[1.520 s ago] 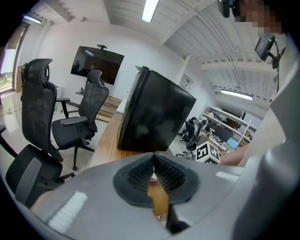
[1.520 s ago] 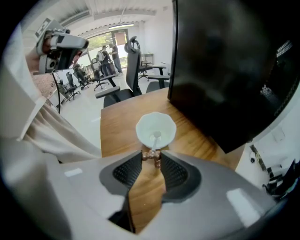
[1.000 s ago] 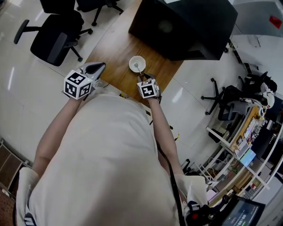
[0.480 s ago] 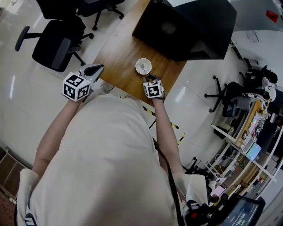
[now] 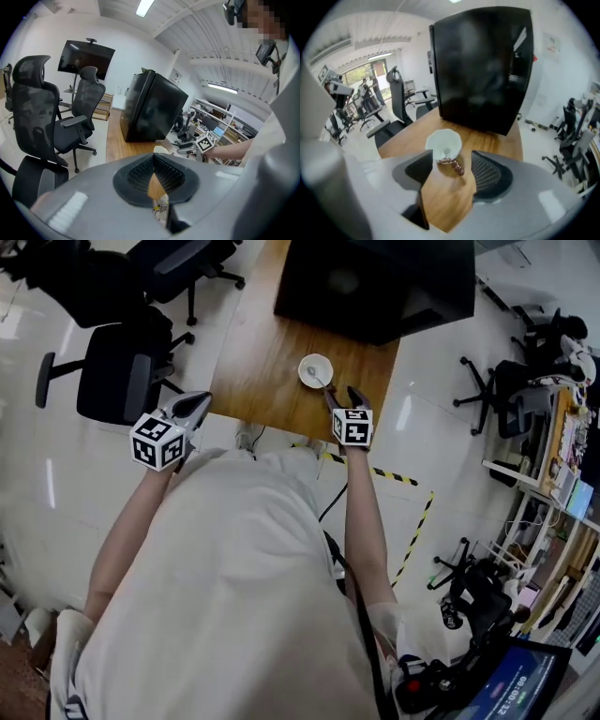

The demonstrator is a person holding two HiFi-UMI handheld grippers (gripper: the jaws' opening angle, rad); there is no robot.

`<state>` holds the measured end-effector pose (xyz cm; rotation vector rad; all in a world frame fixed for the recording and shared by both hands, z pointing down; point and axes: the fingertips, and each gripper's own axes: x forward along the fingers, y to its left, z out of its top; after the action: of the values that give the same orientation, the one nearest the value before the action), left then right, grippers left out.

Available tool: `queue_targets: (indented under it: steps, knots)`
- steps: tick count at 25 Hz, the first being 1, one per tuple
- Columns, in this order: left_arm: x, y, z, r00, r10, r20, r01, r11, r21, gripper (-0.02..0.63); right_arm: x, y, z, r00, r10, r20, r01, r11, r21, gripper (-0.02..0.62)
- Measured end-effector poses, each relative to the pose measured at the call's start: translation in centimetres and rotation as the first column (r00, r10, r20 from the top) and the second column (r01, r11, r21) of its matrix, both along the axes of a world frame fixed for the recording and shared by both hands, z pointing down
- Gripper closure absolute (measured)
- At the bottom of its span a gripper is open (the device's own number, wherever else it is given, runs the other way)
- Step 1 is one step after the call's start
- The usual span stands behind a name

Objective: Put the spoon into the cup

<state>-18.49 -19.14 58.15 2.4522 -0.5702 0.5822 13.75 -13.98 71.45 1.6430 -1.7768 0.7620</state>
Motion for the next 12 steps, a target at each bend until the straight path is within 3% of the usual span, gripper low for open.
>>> queue_targets:
  steps: [5, 12]
  knots:
    - [-0.3, -0.5, -0.4, 0.998, 0.064, -0.014, -0.064, 0.998, 0.010, 0.604, -0.2, 1.9, -5.1, 0.986, 0.140, 0.096, -0.155, 0.970, 0.185, 0.344]
    - [3.4, -0.4, 0.0, 0.996, 0.085, -0.030, -0.085, 0.996, 0.020, 0.604, -0.9, 4.7, -13.0, 0.961, 0.088, 0.261, -0.191, 0.896, 0.400, 0.344]
